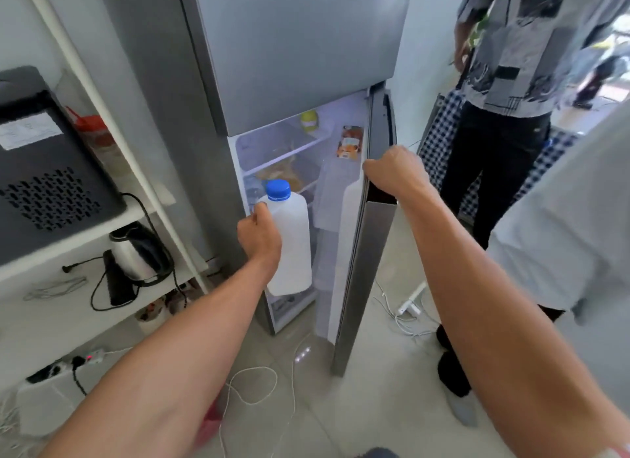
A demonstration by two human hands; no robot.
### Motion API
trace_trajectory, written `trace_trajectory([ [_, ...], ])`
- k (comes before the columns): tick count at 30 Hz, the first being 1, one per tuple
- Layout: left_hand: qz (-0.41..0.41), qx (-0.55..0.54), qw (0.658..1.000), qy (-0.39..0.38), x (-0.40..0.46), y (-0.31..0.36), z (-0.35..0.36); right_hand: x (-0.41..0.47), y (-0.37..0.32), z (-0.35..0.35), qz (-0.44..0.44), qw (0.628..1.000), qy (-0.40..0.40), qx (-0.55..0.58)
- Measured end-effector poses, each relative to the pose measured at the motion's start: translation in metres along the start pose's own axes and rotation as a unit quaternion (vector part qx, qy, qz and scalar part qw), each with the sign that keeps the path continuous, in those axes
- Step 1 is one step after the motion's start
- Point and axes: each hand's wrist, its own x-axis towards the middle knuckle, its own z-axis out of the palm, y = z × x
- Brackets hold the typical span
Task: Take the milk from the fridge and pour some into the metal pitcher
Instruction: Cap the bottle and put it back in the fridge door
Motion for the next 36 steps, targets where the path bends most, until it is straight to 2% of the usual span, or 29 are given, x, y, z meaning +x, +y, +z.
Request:
trace_trajectory([
  [4,-0.05,-0.003,0.999,-0.003,-0.012,-0.011,0.025,-0.01,0.033,-0.018,0.054,0.997,0.02,-0.053],
  [7,-0.082,-0.062,0.994,-0.02,-0.022,-0.014,0.044,-0.019,0.052,-0.021,0.065,0.993,0.086,-0.052],
  [10,-0.125,-0.112,0.986,-0.004,-0.034,-0.015,0.063,-0.029,0.071,-0.019,0.023,0.974,0.201,-0.101],
  [12,-0.123,-0.171,0.977,0.017,-0.039,-0.02,0.079,-0.032,0.084,-0.015,-0.023,0.954,0.268,-0.13],
  [14,-0.14,-0.201,0.969,0.023,-0.042,-0.03,0.094,-0.032,0.093,-0.014,-0.056,0.941,0.3,-0.149],
  [17,-0.242,-0.242,0.94,-0.014,-0.042,-0.046,0.109,-0.028,0.1,-0.014,-0.077,0.935,0.317,-0.142],
  [19,-0.271,-0.254,0.928,-0.034,-0.039,-0.06,0.122,-0.024,0.102,-0.013,-0.084,0.931,0.326,-0.137],
  [27,-0.3,-0.179,0.937,-0.005,-0.035,-0.108,0.167,-0.014,0.111,-0.008,-0.09,0.913,0.37,-0.146],
  [31,-0.303,-0.148,0.94,-0.053,-0.042,-0.122,0.178,-0.011,0.114,-0.008,-0.092,0.909,0.382,-0.14],
  [36,-0.279,-0.095,0.943,-0.153,-0.055,-0.128,0.185,-0.009,0.116,-0.009,-0.101,0.899,0.405,-0.128],
])
